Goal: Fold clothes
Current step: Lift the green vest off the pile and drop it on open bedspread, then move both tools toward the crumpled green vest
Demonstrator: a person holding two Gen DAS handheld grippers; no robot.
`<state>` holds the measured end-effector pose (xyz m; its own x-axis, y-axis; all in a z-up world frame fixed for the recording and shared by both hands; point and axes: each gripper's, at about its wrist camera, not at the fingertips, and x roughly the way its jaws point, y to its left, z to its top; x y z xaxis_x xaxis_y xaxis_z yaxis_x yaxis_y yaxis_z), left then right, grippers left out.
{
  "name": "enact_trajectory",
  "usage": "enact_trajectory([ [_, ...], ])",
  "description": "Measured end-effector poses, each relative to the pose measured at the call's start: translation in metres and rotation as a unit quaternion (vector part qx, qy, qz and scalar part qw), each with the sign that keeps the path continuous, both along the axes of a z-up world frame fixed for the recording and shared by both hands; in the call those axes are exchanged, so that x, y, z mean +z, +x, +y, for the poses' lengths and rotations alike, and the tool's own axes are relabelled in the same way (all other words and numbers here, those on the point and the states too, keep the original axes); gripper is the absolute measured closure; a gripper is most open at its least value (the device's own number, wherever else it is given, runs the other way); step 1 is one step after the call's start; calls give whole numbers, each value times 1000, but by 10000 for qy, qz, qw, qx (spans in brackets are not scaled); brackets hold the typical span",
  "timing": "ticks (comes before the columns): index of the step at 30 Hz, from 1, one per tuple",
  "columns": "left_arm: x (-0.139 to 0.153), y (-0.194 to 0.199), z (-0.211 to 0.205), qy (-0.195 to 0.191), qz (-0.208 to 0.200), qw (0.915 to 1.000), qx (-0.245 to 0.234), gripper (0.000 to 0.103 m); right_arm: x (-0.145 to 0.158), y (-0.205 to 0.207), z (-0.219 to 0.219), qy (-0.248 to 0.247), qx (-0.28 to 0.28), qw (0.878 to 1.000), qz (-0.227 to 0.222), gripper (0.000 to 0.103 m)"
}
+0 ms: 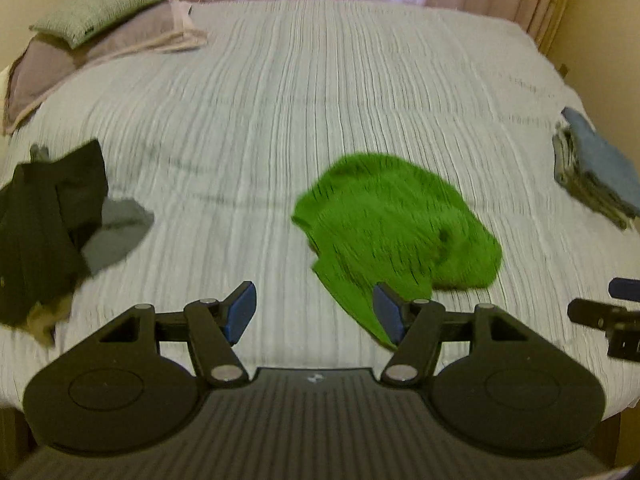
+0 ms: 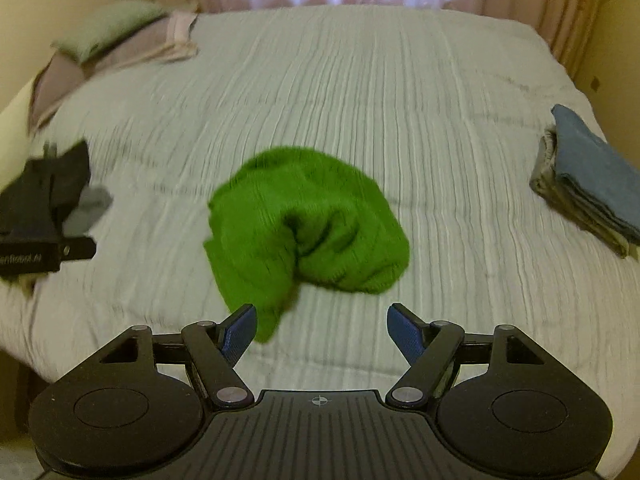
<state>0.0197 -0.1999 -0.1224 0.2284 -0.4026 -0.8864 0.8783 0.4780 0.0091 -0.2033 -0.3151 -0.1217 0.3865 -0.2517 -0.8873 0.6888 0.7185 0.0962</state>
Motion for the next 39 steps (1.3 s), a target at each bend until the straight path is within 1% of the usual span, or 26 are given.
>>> enact_trajectory([
  [5, -1, -37, 2, 47, -84, 9999, 90, 42, 2, -17, -3, 1, 280, 9996, 35, 28],
  [9, 11, -55, 6, 81, -218, 9996, 154, 42, 5, -22, -9, -1, 378, 9993, 6, 28],
  [14, 16, -66, 6, 182, -414, 9989, 149, 41, 0, -31, -10, 154, 305, 9994, -13, 28],
  [19, 16, -70, 7, 294, -473, 9984, 42, 41, -6, -27, -6, 220, 301, 9993, 78, 28],
  [26, 14, -53, 8, 225, -409, 9989, -36, 41, -4, -6, 10, 46, 325, 9994, 113, 28],
  [32, 13, -28, 7, 87, -327, 9992, -215, 41, -1, 17, 18, -41, 97, 9998, 173, 28],
  [39, 5, 11, 8, 86, -176, 9990, -407, 41, -7, 46, 31, -12, -211, 9992, 334, 28],
])
